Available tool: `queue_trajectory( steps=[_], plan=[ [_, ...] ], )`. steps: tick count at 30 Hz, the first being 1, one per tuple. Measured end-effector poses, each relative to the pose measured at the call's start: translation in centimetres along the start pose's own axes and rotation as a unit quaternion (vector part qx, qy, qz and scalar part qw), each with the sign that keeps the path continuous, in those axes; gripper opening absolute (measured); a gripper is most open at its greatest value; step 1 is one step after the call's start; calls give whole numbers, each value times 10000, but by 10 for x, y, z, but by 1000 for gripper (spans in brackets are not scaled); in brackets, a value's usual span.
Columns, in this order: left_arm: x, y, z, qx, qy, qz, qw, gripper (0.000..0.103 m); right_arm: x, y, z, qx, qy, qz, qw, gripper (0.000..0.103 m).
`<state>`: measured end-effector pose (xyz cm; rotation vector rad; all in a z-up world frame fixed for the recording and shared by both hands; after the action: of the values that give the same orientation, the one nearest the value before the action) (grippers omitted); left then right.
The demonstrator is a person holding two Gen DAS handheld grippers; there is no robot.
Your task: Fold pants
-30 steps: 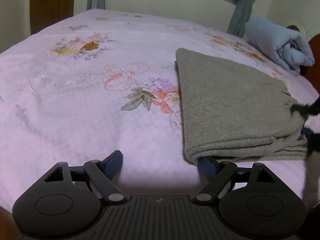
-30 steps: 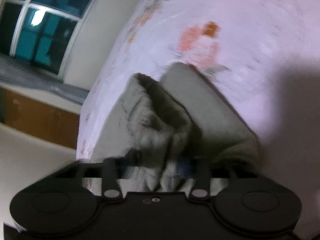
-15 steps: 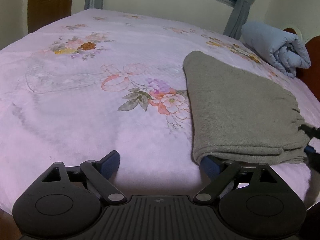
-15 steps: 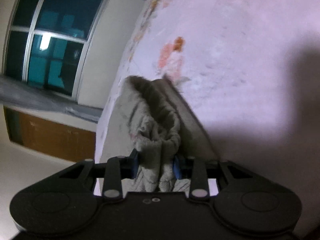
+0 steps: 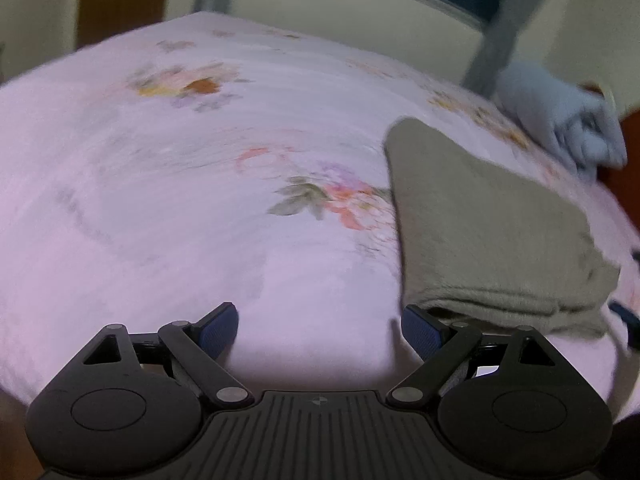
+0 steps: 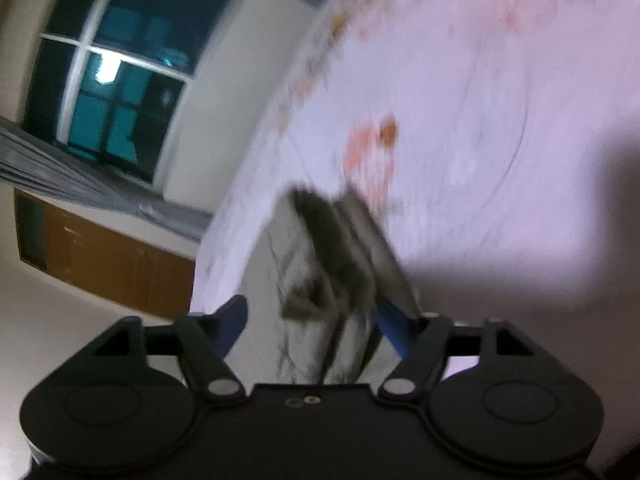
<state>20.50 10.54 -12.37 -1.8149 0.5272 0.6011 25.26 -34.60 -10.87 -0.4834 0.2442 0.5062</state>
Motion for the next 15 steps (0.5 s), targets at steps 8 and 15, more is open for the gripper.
queue_trajectory(
  steps=[8, 15],
  plan=[
    [-6, -10, -19, 10, 169, -315, 9994, 89, -18, -12, -1, -276, -40, -168, 9995, 67],
    [3, -27, -50, 181, 393, -290, 9986, 89, 4, -6, 2, -413, -53, 1, 9991, 74]
  ],
)
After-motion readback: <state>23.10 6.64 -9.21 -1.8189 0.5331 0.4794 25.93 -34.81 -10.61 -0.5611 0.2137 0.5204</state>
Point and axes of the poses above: each gripper's, at about its wrist camera, not at the fingertips, and x roughly the way its jaws point, z to its left, y to its underside, the point moved 9 cm from there along x, roughly the way its jaws point, and after that the axes turned 4 degrees about -z, right-handed, at the moved point
